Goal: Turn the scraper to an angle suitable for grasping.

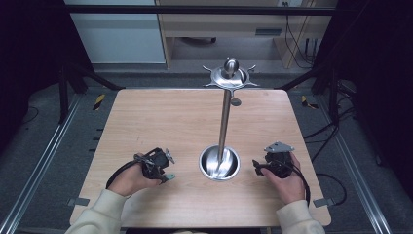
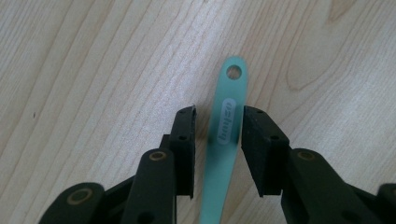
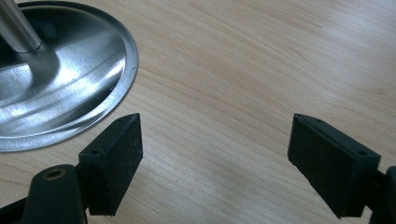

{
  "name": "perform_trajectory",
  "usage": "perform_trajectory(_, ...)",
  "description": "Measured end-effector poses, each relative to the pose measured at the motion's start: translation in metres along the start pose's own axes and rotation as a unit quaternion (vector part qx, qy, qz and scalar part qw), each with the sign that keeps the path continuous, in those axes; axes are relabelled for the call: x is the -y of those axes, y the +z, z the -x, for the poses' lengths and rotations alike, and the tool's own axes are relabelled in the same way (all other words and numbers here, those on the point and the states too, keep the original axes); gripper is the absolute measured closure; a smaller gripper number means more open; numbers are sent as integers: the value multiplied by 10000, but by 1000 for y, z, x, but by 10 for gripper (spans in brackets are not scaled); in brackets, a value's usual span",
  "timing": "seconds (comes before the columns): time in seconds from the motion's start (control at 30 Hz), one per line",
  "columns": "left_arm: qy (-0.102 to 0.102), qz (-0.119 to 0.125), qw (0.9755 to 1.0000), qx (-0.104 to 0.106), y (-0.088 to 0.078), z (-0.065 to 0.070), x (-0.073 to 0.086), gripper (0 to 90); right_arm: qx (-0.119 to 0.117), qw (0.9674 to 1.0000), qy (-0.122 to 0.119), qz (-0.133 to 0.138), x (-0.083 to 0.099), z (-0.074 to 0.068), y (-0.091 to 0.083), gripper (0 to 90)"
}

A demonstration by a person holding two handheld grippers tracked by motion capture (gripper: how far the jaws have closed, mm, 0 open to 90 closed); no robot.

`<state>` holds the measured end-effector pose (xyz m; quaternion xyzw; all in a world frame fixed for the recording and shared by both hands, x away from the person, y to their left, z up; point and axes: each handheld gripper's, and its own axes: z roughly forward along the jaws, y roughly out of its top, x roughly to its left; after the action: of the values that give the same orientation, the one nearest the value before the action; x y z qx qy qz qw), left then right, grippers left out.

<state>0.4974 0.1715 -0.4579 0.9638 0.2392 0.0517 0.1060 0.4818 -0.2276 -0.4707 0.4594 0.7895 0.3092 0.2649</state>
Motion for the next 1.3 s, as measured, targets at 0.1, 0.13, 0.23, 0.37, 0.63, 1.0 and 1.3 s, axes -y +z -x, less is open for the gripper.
perform_trajectory(0.1, 26, -53, 10000, 26, 1, 0, -1, 666, 4, 10000, -5, 11, 0, 0, 0, 182)
perform_trajectory(0.13, 26, -53, 10000, 26, 1, 0, -1, 667, 3, 10000, -4, 1, 0, 0, 0, 182)
perform_trajectory(0.23, 40, -87, 9999, 41, 3, 0, -1, 668, -2, 10000, -1, 2, 0, 0, 0, 182)
perform_trajectory(0.37, 89, -148, 9998, 94, 5, 0, -2, 697, -3, 10000, -3, 9, 0, 0, 0, 182)
perform_trajectory(0.63, 166, -202, 9996, 81, 4, 2, -4, 730, 4, 10000, 1, 22, 0, 1, 0, 183)
perform_trajectory(1.0, -90, 606, 9981, -67, -38, -2, 3, 738, 10, 10000, 3, 8, 1, 1, 0, 183)
perform_trajectory(1.3, -307, 1646, 9855, -276, -96, -1, 7, 741, -18, 10000, 32, -26, 0, 0, 1, 177)
